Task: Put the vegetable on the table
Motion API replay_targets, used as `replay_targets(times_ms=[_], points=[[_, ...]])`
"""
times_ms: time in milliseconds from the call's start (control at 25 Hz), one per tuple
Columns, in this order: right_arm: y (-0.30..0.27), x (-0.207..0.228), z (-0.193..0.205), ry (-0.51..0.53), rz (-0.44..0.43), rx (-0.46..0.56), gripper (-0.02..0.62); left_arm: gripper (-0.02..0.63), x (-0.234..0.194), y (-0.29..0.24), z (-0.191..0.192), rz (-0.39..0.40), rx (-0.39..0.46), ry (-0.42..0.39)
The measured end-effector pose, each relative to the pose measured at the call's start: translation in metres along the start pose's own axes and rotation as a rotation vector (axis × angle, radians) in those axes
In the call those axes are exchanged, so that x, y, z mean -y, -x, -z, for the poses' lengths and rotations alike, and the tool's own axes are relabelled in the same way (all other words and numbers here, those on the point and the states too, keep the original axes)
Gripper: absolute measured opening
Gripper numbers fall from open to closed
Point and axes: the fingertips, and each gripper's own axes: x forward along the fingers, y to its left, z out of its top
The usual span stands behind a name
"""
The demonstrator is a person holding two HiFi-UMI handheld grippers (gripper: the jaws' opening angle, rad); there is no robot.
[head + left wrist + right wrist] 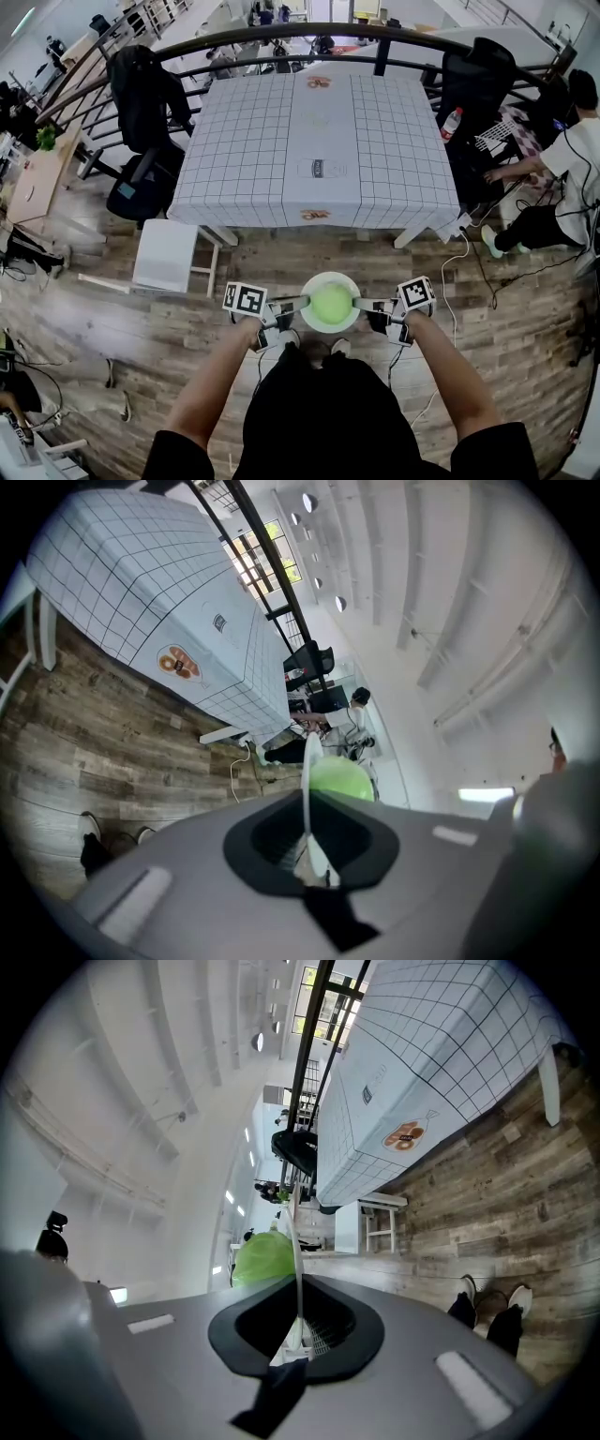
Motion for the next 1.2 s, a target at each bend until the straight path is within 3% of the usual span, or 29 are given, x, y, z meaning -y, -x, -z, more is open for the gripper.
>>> replay_targets(times_ms=[200,560,760,1200], points=[[0.015,0.02,0.013,0.019,-0.033,-0.002,0.009,0.017,-0.005,-0.023,0.02,-0.018,0.023,-0.019],[0.031,0.008,-0.009,-0.025,-0.035,-0.007,0.009,0.015,0.011,-0.03,0.0,-0.02,0.061,0.032],[0.031,0.008,-0.029,-0.05,-0.032,-0.023,0.009,0.015,0.007,-0.036,-0.019,-0.016,0.053,0.061],[0.031,0.02,-0.09,-0.083,-0.016,0.044,0.009,0.017,-0.007,-0.054,-0.085,-0.014,-0.01,0.023]])
